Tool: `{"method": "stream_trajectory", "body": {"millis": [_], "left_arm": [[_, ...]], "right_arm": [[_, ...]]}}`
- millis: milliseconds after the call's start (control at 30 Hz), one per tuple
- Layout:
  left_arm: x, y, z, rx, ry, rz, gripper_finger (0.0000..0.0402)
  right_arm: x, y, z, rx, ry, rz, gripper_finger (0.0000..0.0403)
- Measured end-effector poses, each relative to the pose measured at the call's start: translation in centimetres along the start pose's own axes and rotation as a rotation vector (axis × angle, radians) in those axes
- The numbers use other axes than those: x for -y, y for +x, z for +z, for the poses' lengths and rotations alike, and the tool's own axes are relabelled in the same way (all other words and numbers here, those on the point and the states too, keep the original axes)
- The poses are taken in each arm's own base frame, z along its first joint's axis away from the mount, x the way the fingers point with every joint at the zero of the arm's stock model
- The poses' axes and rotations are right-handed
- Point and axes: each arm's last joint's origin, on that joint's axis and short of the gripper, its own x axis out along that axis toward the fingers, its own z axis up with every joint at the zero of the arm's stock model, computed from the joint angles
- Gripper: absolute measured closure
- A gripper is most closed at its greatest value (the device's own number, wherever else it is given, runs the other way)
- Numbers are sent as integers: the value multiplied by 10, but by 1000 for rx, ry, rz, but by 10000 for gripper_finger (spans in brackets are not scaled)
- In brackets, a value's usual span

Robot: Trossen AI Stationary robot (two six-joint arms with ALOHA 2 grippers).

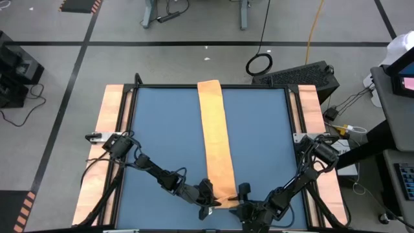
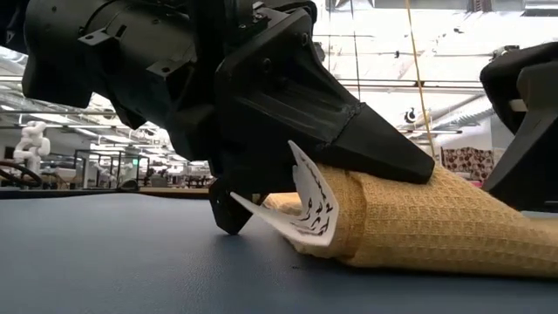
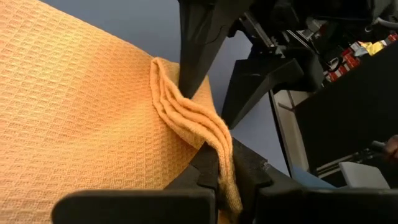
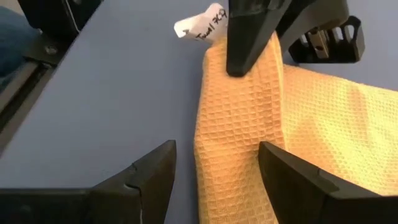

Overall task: Roll towel into tight, uniform cylinder
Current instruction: Roll the orange microfiber cloth

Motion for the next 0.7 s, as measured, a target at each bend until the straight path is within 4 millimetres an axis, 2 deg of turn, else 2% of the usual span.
{"method": "stream_trajectory", "body": {"millis": [200,367,467,567,700], "left_arm": [[-1,0,-1,-8,-2,11,384],[-1,0,-1,-3,-3,17,384],[-1,0,-1,18,3,37,379],[1,-1,-5,52,48,84,349],[1,-1,-6,56,65,98,277]], "right_arm": [[5,3,0,-24,61,-3,183],[14,12,2,-133,159,90,184],[17,15,2,-155,212,100,198],[17,16,1,-174,221,111,234],[19,16,-2,-204,273,95,297]]}}
